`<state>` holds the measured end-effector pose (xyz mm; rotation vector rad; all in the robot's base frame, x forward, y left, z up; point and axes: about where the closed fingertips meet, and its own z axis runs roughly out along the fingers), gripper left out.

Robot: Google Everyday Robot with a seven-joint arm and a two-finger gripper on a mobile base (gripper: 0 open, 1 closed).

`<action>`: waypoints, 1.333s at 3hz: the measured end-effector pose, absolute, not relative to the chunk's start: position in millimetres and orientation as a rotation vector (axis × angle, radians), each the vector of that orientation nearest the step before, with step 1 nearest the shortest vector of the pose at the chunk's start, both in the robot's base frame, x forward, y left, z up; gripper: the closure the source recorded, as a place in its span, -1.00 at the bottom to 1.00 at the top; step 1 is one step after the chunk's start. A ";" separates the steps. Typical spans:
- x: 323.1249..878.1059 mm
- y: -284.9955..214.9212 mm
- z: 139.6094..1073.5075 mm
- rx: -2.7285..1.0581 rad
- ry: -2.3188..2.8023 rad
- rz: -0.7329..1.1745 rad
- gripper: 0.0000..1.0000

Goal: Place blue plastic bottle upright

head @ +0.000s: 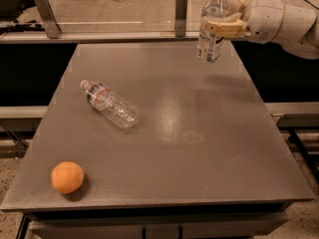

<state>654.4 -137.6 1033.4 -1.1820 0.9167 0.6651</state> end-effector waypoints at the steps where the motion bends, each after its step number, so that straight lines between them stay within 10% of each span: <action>1: 652.1 -146.7 1026.8 -1.207 0.901 0.596 1.00; 4: 657.3 -164.3 978.3 -1.105 1.033 0.571 1.00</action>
Offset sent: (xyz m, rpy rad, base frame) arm -0.0057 -0.0485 -0.0461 -0.1039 -0.0354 -0.2374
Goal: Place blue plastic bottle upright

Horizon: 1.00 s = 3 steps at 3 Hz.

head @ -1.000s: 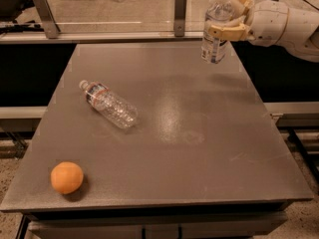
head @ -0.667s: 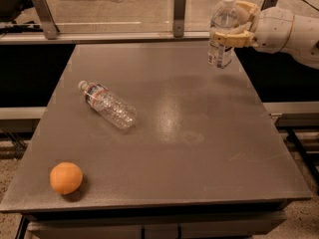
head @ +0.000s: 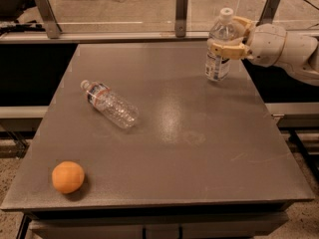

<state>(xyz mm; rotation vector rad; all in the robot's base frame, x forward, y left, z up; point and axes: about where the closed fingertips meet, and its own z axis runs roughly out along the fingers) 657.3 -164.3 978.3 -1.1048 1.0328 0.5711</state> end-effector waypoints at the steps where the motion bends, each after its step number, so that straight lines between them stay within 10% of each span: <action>1: 657.9 -163.9 971.6 -1.072 1.022 0.603 0.63; 3: 660.4 -163.2 967.5 -1.032 1.040 0.633 -0.30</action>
Offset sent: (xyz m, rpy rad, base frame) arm 0.0064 -0.0128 -0.0192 0.1176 0.0888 -0.0289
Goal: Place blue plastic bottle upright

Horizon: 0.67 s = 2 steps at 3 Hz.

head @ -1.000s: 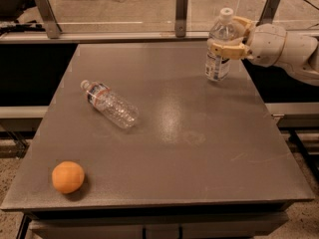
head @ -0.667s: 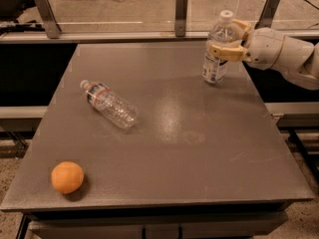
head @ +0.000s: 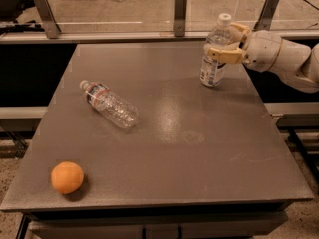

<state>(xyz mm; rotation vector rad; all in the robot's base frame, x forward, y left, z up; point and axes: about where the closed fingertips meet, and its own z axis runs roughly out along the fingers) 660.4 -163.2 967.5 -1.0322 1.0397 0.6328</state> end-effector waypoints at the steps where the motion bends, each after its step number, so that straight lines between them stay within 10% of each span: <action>1: 660.5 -159.7 968.1 -1.035 1.037 0.637 -0.76; 2: 660.6 -156.5 968.7 -1.038 1.034 0.641 -1.00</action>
Offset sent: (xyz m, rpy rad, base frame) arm 0.0001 0.0033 0.0006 0.0001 -0.0006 0.0053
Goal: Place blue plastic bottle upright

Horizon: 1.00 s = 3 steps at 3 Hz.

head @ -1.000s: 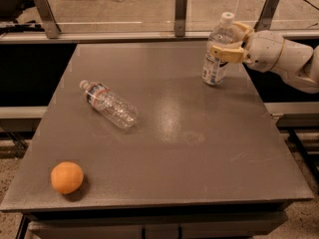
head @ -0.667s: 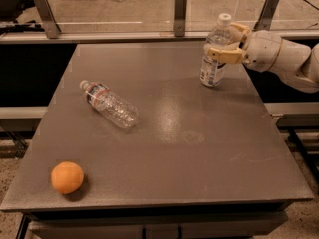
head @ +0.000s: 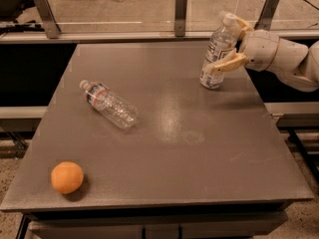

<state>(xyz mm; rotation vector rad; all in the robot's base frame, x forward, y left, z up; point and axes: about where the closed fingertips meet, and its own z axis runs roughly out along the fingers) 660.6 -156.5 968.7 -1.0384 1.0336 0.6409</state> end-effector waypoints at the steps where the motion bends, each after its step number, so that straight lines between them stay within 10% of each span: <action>1: 660.6 -156.5 968.7 -1.038 1.034 0.641 -1.00; 3: 660.1 -187.5 980.3 -1.013 1.042 0.508 -1.00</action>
Offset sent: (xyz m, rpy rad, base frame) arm 0.0017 -0.0211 0.0011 -0.0318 -0.0387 -0.0803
